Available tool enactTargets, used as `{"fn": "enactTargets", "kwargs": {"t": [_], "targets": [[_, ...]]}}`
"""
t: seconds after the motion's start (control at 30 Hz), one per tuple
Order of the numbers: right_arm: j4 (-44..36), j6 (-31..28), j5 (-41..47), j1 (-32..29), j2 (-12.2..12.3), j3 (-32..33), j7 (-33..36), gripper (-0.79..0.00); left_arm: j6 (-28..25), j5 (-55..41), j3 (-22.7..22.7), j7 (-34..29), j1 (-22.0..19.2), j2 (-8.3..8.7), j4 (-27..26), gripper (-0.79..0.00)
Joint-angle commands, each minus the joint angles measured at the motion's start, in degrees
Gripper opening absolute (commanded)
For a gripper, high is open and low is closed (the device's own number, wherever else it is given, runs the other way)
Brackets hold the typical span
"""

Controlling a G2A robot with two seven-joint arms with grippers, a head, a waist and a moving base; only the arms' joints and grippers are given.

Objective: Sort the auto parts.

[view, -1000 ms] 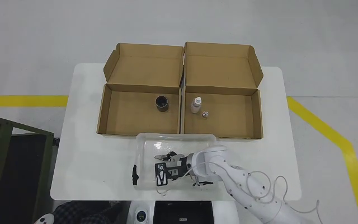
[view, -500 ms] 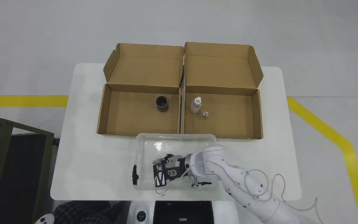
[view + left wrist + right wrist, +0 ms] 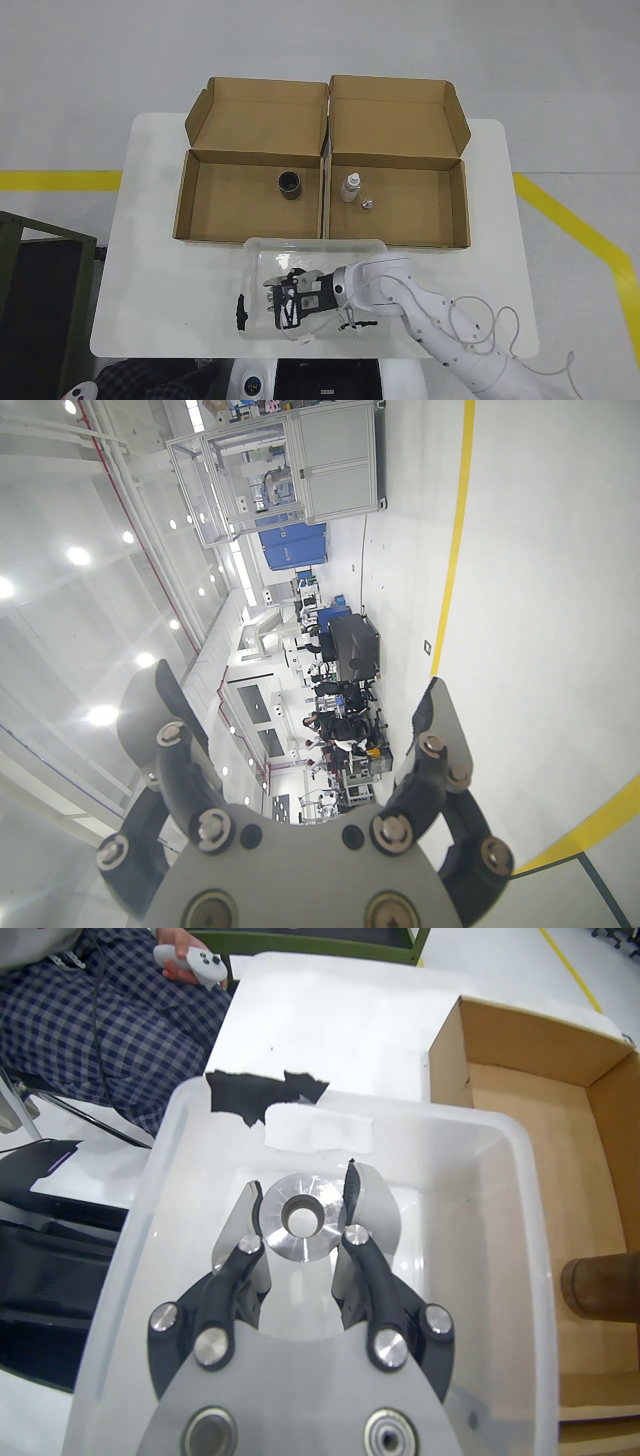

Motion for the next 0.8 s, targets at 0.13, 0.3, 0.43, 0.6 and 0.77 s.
{"fn": "enactTargets", "kwargs": {"t": [0.13, 0.3, 0.43, 0.6, 0.77], "targets": [[-1.0, -0.8, 5.3, 0.1, 0.2, 1.8, -1.7, -0.785, 0.0, 0.0, 0.0, 0.0, 0.0, 0.0, 0.0, 0.0], [-1.5, -0.7, 9.5, 0.2, 0.3, 3.1, -2.6, -0.785, 0.0, 0.0, 0.0, 0.0, 0.0, 0.0, 0.0, 0.0], [-1.9, -0.5, 12.6, 0.3, 0.4, 3.8, -3.4, -0.785, 0.0, 0.0, 0.0, 0.0, 0.0, 0.0, 0.0, 0.0], [-2.7, -0.5, 14.8, 0.3, 0.6, 4.5, -3.6, -0.785, 0.0, 0.0, 0.0, 0.0, 0.0, 0.0, 0.0, 0.0], [-3.3, 0.2, 17.4, 0.2, 0.7, 5.6, -4.5, -0.785, 0.0, 0.0, 0.0, 0.0, 0.0, 0.0, 0.0, 0.0]]}}
